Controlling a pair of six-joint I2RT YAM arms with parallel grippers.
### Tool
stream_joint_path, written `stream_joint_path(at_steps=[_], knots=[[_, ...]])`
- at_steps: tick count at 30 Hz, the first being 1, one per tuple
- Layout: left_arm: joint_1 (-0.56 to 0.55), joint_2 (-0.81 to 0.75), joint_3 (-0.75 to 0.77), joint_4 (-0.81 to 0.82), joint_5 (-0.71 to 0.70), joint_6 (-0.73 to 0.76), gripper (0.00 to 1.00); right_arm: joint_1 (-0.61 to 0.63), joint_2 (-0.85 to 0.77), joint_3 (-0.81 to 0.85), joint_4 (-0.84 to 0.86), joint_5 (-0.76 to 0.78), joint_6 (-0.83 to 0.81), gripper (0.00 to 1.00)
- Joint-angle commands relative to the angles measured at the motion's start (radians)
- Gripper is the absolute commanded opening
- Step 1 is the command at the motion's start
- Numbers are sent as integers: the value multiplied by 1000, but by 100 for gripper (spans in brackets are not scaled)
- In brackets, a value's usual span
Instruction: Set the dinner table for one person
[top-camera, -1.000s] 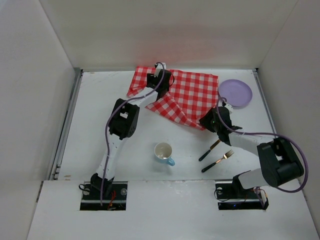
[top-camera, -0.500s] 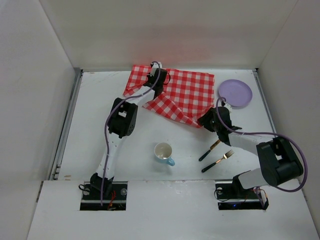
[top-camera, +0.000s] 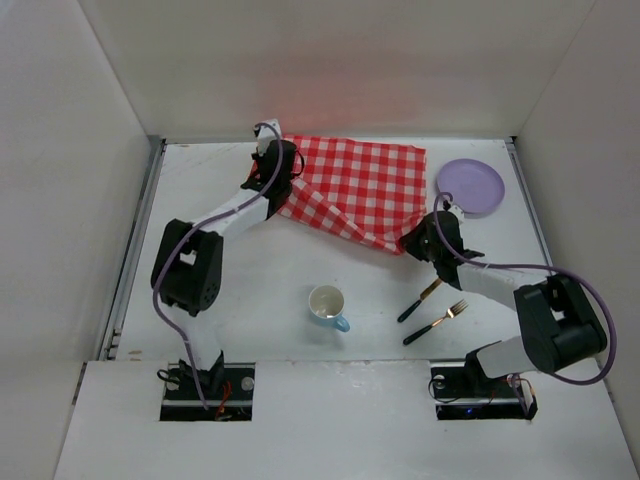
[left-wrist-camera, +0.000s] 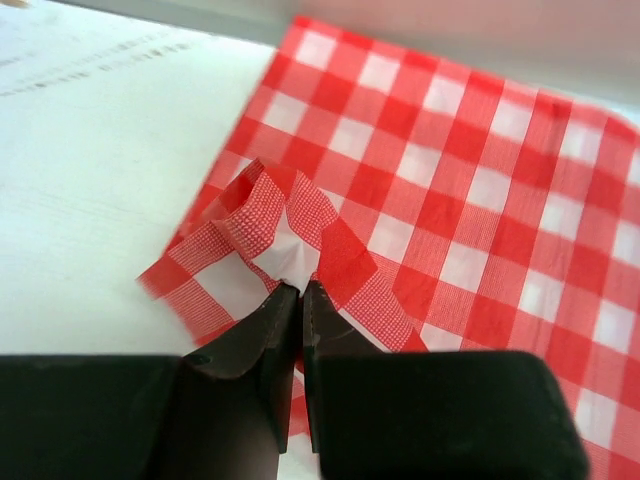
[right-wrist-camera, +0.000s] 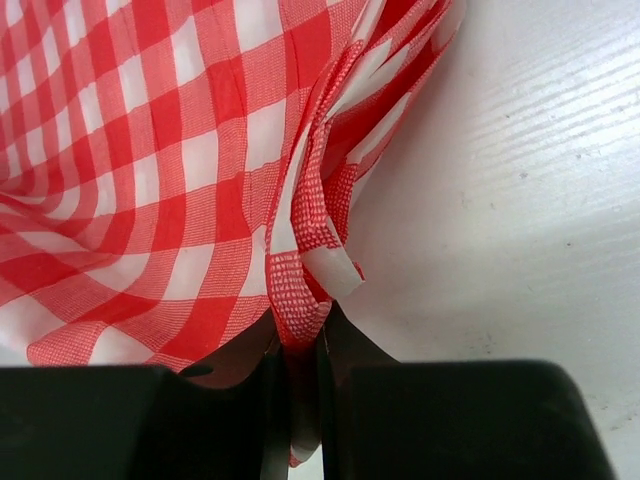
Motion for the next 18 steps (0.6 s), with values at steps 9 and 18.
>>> stream_joint_path(at_steps=[9, 18], knots=[[20, -498, -498, 181, -99, -227, 5, 54, -97, 225, -73, 67, -9, 17], [-72, -924, -888, 73, -171, -320, 28, 149, -223, -23, -130, 125, 23, 53]])
